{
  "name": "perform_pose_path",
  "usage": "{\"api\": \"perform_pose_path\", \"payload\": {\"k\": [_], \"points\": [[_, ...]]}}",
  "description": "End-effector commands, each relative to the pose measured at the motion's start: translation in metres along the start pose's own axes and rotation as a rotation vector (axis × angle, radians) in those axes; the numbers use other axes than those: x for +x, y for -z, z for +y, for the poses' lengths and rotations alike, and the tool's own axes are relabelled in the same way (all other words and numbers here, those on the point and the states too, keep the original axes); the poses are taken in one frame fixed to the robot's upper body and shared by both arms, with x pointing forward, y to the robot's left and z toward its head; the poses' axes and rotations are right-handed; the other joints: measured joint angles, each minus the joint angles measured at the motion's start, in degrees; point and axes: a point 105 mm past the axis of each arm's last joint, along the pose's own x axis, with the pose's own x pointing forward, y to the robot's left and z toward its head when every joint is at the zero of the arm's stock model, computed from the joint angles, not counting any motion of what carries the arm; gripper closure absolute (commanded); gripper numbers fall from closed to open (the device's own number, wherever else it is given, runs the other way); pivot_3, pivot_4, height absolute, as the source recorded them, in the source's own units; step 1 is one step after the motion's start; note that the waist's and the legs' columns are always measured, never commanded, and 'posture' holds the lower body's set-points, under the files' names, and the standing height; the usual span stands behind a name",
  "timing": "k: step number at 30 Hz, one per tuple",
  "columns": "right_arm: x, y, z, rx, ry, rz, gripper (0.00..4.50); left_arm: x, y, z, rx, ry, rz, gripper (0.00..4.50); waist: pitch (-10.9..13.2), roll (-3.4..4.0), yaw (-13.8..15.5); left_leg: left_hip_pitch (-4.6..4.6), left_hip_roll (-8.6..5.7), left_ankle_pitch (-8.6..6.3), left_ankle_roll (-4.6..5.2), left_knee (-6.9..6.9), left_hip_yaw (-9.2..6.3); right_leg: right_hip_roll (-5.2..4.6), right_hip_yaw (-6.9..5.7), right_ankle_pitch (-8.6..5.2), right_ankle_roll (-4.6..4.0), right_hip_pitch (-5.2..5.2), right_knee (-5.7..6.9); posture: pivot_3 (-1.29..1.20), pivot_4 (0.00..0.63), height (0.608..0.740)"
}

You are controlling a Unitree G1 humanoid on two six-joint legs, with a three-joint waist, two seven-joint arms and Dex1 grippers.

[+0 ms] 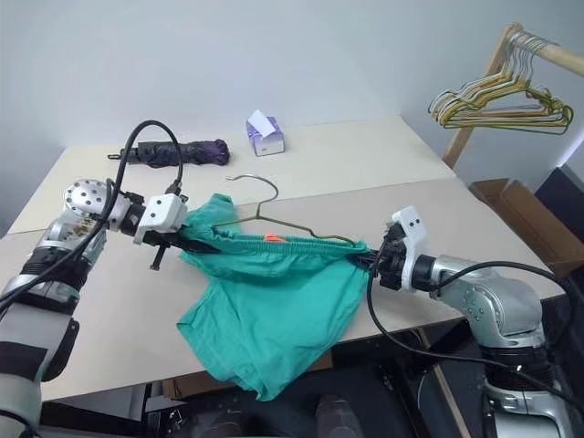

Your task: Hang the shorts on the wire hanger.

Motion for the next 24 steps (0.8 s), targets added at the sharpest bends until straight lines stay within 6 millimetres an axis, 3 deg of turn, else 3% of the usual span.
{"api": "perform_pose_path", "payload": {"k": [1, 6, 10, 15, 19, 24], "points": [[-0.043, -0.012, -0.033, -0.149, 0.149, 0.051, 4.48, -0.048, 0.033, -0.011, -0.141, -0.069, 0.158, 4.5, 0.0, 0.0, 0.1, 0.0, -0.01, 0.0, 0.0, 0.0, 0.02, 0.0, 0.0, 0.0, 0.0, 0.0, -0.01, -0.15, 0.0, 0.74], [-0.052, -0.009, -0.03, -0.26, 0.071, 0.138, 4.48, -0.053, 0.04, -0.012, -0.181, -0.079, 0.182, 4.5, 0.0, -0.01, 0.1, 0.0, 0.01, 0.0, 0.0, 0.03, 0.46, 0.01, -0.06, -0.02, 0.03, 0.03, -0.03, -0.16, 0.001, 0.74], [-0.054, -0.029, -0.034, -0.304, 0.076, 0.113, 4.48, -0.049, 0.04, -0.012, -0.178, -0.074, 0.172, 4.5, 0.0, 0.0, -0.2, -0.01, 0.05, 0.0, 0.0, 0.03, 0.55, 0.02, -0.03, -0.02, 0.03, 0.01, -0.03, -0.17, 0.003, 0.74], [-0.044, -0.044, -0.019, -0.35, 0.021, 0.084, 4.48, -0.035, 0.025, -0.002, -0.172, -0.099, 0.05, 4.5, 0.0, 0.0, -0.1, -0.02, 0.07, 0.0, 0.0, 0.02, 0.56, 0.03, -0.01, -0.02, 0.03, -0.02, -0.02, -0.17, 0.003, 0.74], [-0.04, -0.066, -0.003, -0.398, -0.022, 0.02, 3.44, -0.026, 0.012, 0.009, -0.182, -0.147, -0.059, 4.5, 0.0, 0.0, -0.3, 0.0, 0.06, 0.0, 0.0, 0.03, 0.59, 0.01, 0.0, -0.02, 0.02, -0.02, 0.01, -0.18, 0.001, 0.74], [-0.054, -0.081, -0.003, -0.439, -0.02, -0.003, 1.64, -0.017, -0.002, 0.024, -0.155, -0.207, -0.124, 4.5, 0.0, 0.0, 0.2, 0.0, 0.06, 0.0, 0.0, 0.03, 0.57, 0.01, -0.01, -0.02, 0.02, -0.01, 0.01, -0.17, 0.001, 0.74]]}}
